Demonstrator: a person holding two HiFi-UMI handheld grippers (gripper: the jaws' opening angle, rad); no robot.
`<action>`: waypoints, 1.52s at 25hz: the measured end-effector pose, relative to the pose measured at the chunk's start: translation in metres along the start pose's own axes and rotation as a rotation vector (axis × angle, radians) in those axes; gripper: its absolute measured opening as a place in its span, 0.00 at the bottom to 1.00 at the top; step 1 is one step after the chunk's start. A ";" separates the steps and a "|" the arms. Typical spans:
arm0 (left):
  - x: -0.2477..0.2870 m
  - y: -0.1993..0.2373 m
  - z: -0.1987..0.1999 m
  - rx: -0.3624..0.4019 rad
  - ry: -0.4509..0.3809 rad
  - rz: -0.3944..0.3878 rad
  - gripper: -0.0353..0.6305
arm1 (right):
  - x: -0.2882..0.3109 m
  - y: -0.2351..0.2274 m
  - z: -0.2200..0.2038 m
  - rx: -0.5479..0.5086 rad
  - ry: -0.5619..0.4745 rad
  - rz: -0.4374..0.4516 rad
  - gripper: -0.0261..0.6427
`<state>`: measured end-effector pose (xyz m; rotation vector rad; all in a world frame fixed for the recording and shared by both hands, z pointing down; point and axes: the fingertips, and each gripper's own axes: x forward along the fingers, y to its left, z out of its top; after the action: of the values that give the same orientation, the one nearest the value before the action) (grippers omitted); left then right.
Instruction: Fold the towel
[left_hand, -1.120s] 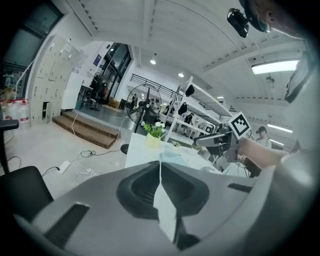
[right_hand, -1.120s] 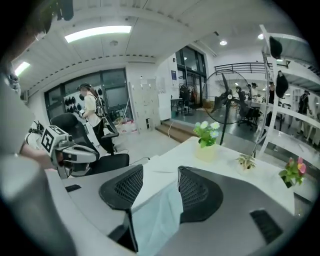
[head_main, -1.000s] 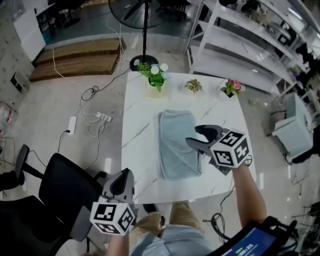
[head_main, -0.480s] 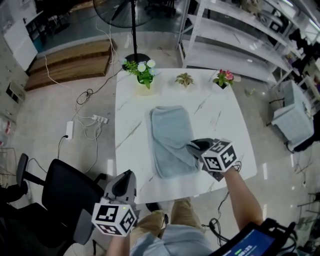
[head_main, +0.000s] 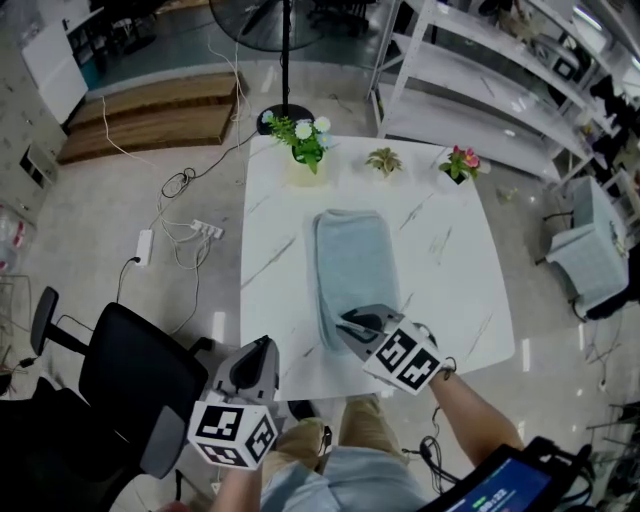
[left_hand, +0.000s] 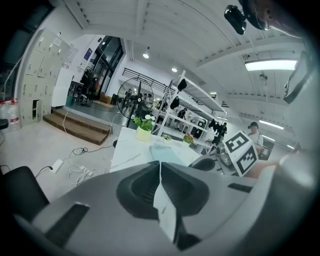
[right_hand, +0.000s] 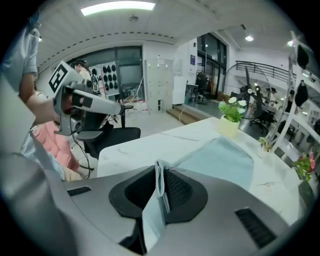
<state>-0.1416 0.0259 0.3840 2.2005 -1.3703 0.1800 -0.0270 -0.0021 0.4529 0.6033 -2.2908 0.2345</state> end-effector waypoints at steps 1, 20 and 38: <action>-0.001 0.001 -0.002 -0.005 0.002 0.003 0.07 | 0.006 0.008 -0.005 -0.013 0.016 0.020 0.14; 0.003 0.007 -0.021 -0.048 0.038 0.010 0.07 | 0.038 0.083 -0.027 -0.235 0.112 0.294 0.40; 0.088 -0.088 -0.027 0.013 0.164 -0.174 0.07 | -0.027 -0.129 0.073 -0.305 -0.144 0.089 0.12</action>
<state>-0.0197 0.0000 0.4081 2.2480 -1.0868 0.2994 0.0071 -0.1294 0.3809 0.3714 -2.4308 -0.1197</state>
